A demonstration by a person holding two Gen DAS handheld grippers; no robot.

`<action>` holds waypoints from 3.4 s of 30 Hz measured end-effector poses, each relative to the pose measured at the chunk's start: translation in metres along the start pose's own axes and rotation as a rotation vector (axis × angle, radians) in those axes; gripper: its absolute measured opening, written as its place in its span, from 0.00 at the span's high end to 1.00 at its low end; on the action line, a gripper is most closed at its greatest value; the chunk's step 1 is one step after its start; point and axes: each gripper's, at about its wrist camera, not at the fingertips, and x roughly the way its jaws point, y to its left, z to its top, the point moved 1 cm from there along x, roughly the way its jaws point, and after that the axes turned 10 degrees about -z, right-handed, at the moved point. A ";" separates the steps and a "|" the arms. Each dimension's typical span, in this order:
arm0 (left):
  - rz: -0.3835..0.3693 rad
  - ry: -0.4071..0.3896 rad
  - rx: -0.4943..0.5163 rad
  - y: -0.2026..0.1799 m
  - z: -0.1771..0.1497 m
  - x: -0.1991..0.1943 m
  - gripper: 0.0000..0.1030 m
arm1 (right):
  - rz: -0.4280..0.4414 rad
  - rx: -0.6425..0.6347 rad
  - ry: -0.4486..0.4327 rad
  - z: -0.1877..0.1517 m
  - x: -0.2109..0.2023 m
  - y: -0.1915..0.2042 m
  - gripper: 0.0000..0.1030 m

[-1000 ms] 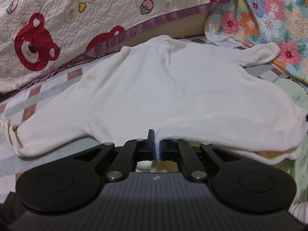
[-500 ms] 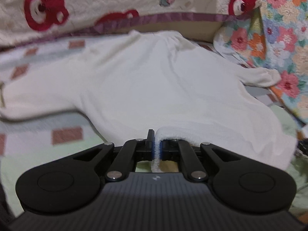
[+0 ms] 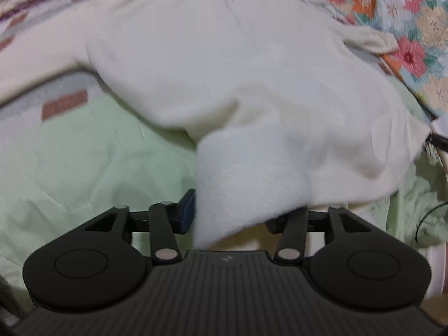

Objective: Fold clothes

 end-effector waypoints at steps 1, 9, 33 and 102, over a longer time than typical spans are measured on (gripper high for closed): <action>0.003 0.006 0.000 0.001 -0.003 0.003 0.52 | -0.005 -0.009 -0.018 0.001 -0.002 0.001 0.66; 0.178 -0.178 0.068 -0.013 -0.005 -0.046 0.97 | -0.056 -0.044 -0.054 0.026 -0.012 0.001 0.94; 0.129 0.006 -0.103 -0.014 -0.052 -0.090 0.97 | -0.068 0.108 -0.118 0.018 -0.076 0.006 0.96; 0.599 -0.391 -0.537 0.368 0.112 -0.091 0.27 | 0.440 -0.877 0.093 0.211 0.267 0.461 0.93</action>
